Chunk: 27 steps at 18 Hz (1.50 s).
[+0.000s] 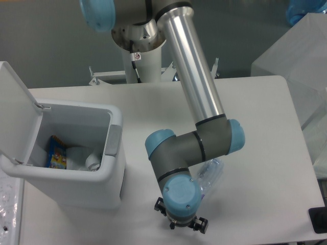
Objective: Place the trash in the trash can
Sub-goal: 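Close the gripper on the bottle's cap end and lift it upright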
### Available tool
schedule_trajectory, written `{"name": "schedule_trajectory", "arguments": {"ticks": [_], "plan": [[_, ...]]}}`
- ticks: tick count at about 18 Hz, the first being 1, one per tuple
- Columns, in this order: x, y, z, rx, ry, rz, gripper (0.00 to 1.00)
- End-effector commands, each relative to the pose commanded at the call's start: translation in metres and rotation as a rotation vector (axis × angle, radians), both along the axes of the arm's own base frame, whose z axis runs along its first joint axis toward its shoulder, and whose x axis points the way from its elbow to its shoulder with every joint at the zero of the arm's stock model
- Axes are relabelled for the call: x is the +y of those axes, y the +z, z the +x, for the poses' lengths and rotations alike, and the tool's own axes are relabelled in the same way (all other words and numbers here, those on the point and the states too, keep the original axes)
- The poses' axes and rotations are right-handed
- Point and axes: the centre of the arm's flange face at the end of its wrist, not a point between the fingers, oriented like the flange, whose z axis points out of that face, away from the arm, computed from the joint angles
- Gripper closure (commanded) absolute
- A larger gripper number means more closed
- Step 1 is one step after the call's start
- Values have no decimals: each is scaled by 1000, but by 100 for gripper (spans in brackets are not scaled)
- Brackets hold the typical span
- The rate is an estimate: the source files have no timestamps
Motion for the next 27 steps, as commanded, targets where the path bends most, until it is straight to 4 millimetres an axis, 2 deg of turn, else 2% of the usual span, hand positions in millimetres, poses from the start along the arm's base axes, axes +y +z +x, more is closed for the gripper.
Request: {"name": "schedule_trajectory", "arguments": {"ticks": [1,2,8,10,13,17,21,24,27], "plan": [[-1,0,0,-2,-2,-2,14],[-1,0,0,-1,0,-3,17],[-2,-2,1,23,-5,-34,27],[-2,-2,1,25,-5,-35,35],[-2,-1,1,26,-5,-33,60],[-1,-1,2,28,2,-34,79],[0,4,3,31,4,-23,84],[-1,26,6,38,0,6,87],[-11,67,-7,3,34,118,87]]}}
